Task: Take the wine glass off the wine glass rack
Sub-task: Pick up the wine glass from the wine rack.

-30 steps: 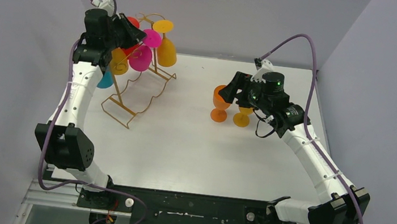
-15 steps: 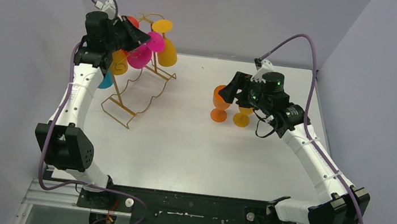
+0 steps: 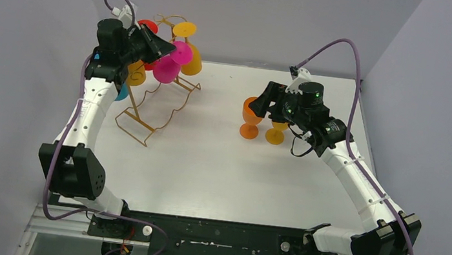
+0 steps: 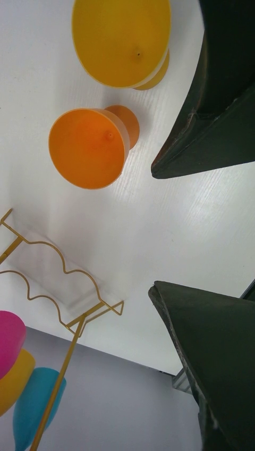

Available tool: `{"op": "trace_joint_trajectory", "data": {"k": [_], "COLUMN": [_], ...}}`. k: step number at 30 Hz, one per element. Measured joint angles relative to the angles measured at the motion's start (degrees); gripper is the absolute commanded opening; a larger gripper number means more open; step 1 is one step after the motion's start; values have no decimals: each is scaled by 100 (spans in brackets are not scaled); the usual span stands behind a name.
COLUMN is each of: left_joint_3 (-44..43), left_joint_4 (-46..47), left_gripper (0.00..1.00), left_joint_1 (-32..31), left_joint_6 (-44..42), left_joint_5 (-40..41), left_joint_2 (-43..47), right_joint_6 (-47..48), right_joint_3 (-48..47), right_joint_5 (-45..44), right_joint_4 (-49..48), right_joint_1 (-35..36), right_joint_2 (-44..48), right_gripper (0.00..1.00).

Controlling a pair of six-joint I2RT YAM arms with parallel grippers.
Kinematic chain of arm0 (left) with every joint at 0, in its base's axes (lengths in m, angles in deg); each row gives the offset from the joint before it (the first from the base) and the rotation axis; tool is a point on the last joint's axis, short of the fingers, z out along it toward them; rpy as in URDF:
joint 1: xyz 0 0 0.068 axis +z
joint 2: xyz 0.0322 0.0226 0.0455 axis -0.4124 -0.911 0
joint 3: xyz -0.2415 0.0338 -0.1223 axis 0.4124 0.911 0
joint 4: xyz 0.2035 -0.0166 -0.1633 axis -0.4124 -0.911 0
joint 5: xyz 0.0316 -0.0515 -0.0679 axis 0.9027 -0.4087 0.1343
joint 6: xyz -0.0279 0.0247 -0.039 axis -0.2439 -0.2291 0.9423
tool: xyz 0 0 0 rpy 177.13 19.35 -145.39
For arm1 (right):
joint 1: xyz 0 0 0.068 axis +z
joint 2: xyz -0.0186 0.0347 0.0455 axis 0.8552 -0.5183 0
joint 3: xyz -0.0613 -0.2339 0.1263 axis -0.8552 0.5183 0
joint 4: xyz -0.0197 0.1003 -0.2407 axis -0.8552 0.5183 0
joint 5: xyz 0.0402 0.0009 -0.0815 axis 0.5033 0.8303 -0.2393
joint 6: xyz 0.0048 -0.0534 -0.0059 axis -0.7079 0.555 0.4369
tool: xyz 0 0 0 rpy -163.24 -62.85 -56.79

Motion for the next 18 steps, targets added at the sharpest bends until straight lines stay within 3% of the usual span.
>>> {"op": "trace_joint_trajectory", "data": {"k": [12,18], "left_joint_3": [72,136], "left_joint_4": [470,750], "left_gripper": [0,0], "left_joint_1": [-35,-448], "left_joint_6": [170,-177], "left_joint_5": [-492,-957], "left_joint_2": [173,284], "right_joint_6": [-81,-170], "right_joint_3": [2,229], "right_joint_5": [105,238], "right_joint_4": [-13,-310], "right_joint_1": [0,-13], "right_joint_2": [0,31], "right_gripper": [72,76]}}
